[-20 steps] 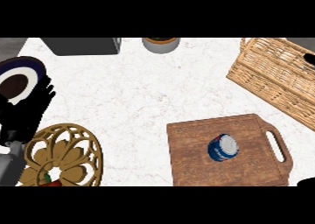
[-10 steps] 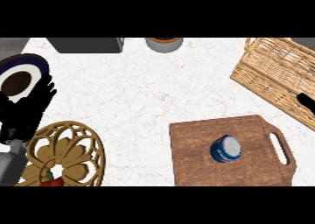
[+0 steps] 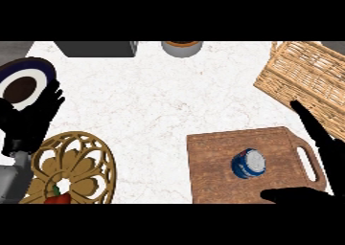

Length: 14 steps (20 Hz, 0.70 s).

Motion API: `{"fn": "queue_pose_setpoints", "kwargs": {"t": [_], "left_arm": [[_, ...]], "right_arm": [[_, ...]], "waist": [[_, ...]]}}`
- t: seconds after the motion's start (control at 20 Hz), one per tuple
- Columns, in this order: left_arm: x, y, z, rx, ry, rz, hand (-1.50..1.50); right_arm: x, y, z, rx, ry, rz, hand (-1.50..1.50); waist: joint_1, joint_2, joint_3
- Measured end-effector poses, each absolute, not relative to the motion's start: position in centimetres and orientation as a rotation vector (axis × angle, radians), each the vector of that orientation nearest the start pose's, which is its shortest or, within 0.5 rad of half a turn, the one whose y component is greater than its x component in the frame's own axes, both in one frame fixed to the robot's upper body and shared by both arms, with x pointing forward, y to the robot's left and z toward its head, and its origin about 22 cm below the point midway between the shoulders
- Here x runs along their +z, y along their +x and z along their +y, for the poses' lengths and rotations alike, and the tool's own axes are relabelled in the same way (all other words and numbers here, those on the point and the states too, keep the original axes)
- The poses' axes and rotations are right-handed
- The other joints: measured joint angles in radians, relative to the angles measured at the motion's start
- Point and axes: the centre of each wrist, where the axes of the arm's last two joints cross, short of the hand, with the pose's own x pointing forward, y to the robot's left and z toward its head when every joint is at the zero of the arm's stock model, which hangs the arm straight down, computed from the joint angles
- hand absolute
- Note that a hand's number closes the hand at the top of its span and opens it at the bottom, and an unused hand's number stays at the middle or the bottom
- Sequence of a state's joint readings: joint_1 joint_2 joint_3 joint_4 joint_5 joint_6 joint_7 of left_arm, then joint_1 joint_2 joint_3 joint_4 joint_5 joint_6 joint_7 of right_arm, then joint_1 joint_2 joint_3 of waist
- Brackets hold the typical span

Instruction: Pick the can from the cutting board and place it in the basket

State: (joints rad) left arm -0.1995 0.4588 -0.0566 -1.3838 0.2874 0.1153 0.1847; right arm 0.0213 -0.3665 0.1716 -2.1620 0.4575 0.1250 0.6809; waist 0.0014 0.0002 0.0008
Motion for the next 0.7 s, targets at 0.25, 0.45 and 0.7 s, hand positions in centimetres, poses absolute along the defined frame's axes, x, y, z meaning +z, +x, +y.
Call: {"fn": "queue_pose_setpoints", "kwargs": {"t": [0.25, 0.45, 0.7], "left_arm": [[4.2, 29.2, 31.9, -0.077, 0.185, -1.389, 0.0], [4.3, 28.6, 31.7, -0.077, 0.195, -1.383, 0.0], [3.9, 28.8, 31.3, -0.065, 0.189, -1.386, 0.0]], "right_arm": [[10.5, 21.0, -22.0, 0.637, -0.65, -1.32, -1.5], [8.8, 21.5, -22.4, 0.668, -0.642, -1.255, -1.5], [6.6, 22.5, -23.0, 0.713, -0.643, -1.204, -1.5]], "waist": [[0.0, 0.0, -0.001], [0.0, 0.0, -0.001], [-0.001, 0.0, -0.001]]}}
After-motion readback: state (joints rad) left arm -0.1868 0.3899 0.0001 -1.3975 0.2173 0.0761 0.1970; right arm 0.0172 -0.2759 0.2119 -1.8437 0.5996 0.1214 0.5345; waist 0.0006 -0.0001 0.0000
